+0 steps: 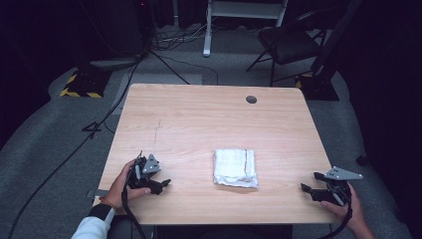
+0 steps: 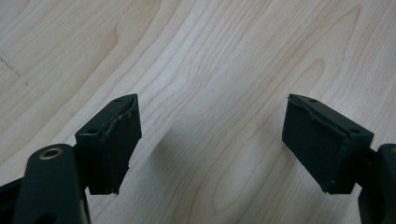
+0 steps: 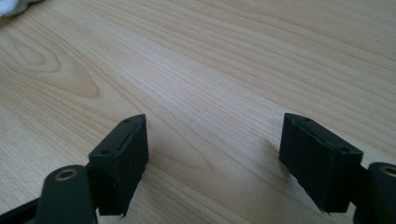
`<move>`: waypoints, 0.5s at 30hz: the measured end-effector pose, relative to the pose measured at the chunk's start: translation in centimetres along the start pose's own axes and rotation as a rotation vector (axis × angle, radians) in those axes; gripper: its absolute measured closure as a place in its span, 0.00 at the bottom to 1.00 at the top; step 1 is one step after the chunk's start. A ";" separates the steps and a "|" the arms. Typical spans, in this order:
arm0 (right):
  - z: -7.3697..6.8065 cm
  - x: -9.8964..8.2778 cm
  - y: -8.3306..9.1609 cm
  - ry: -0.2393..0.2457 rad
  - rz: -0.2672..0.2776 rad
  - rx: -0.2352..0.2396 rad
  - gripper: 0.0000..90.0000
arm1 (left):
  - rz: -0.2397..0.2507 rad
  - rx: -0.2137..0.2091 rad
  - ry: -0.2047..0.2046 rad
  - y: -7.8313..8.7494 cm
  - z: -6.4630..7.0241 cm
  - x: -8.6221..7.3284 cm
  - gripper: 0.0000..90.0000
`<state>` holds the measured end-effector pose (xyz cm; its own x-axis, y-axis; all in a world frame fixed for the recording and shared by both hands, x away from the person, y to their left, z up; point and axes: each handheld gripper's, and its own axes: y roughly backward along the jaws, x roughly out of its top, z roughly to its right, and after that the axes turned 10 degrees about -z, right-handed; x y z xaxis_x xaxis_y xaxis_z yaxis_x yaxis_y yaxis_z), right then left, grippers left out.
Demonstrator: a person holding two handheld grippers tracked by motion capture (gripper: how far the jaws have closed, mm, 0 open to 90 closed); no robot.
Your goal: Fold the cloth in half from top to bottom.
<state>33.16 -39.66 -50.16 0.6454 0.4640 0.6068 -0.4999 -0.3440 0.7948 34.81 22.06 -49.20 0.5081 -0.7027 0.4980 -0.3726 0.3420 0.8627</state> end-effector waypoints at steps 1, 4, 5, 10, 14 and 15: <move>0.1 0.0 0.0 -0.003 0.002 0.004 0.27 | -0.007 0.000 0.009 0.0 -0.1 -0.3 0.22; 0.0 -0.2 -0.1 -0.010 0.013 0.003 0.27 | 0.016 -0.041 0.077 0.0 -0.8 -1.3 0.21; 0.0 -0.2 -0.1 -0.010 0.014 0.003 0.27 | 0.020 -0.049 0.092 0.0 -0.9 -1.5 0.21; 0.0 -0.2 -0.1 -0.008 0.014 0.004 0.27 | 0.067 -0.058 0.104 -0.1 -1.1 -2.4 0.21; 0.1 -0.1 -0.1 -0.010 0.015 0.001 0.27 | 0.068 -0.054 0.111 -0.1 -1.0 -2.3 0.21; 0.1 -0.1 -0.1 -0.010 0.014 0.001 0.27 | 0.067 -0.052 0.113 -0.1 -1.0 -2.3 0.21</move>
<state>33.15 -39.74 -50.32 0.6443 0.4505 0.6180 -0.5084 -0.3514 0.7862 34.43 24.29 -50.37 0.5689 -0.6033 0.5590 -0.3695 0.4197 0.8290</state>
